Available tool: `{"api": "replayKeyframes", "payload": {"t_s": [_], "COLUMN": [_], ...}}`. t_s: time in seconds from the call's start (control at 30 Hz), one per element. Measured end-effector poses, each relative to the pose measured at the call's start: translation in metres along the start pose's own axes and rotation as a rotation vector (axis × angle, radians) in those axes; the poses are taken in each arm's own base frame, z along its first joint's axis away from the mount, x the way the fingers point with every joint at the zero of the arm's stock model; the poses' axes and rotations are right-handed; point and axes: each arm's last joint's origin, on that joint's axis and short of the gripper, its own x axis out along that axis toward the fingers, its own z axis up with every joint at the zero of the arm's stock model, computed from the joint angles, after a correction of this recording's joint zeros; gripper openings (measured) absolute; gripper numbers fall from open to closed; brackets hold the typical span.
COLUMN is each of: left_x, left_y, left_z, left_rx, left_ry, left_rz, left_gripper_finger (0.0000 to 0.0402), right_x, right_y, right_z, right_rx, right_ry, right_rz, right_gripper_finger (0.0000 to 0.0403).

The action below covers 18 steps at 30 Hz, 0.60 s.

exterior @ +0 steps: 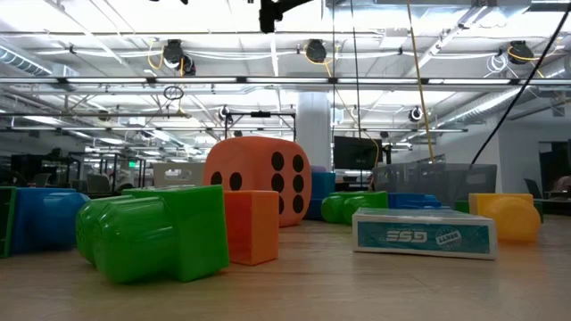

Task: Pick & Place Toys
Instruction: Put the black deck of cards into the black bin

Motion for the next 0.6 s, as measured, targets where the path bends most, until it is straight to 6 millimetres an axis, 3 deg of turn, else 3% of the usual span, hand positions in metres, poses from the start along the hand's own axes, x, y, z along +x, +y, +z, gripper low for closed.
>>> {"api": "replayKeyframes", "payload": {"t_s": [0.23, 0.6], "left_x": [0.0, -0.007], "left_y": [-0.005, -0.009], "left_z": [0.001, 0.015], "left_rx": [-0.004, 0.02], "left_ry": [0.038, 0.083], "left_rz": [-0.079, -0.149], "left_gripper_finger": [0.0397, 0.0397], "right_x": [-0.017, -0.037], "right_y": [-0.026, -0.074], "right_z": [-0.001, -0.02], "right_rx": [-0.095, 0.038], "right_ry": [0.193, 0.435], "right_rz": [-0.068, -0.116], "right_gripper_finger": [0.0069, 0.007]}}
